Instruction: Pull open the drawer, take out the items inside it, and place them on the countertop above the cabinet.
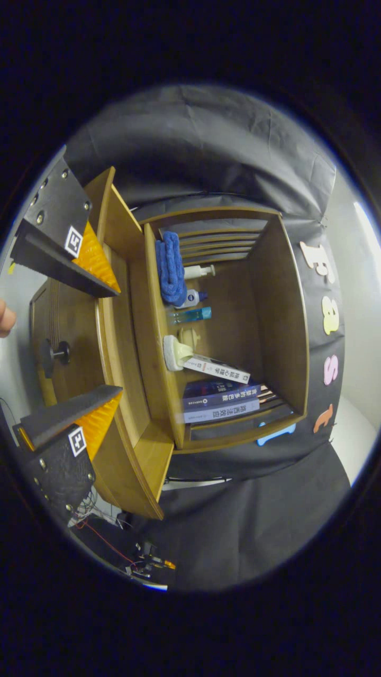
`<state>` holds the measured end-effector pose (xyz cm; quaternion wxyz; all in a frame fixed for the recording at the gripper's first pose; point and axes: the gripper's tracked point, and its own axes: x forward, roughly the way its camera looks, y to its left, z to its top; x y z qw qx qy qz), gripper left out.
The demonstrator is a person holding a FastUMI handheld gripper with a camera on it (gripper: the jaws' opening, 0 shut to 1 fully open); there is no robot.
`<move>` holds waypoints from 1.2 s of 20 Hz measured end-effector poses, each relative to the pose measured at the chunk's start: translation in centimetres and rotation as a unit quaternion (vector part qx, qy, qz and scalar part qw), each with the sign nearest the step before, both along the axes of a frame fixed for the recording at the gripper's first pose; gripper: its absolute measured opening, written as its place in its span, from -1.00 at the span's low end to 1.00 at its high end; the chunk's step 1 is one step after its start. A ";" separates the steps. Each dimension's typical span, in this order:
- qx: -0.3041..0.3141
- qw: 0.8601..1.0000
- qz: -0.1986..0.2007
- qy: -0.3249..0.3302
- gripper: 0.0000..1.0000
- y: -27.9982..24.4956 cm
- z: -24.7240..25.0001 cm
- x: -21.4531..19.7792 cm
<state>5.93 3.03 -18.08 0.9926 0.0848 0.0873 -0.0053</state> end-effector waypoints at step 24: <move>0.018 0.999 0.032 0.001 1.00 -0.4 0.8 8.1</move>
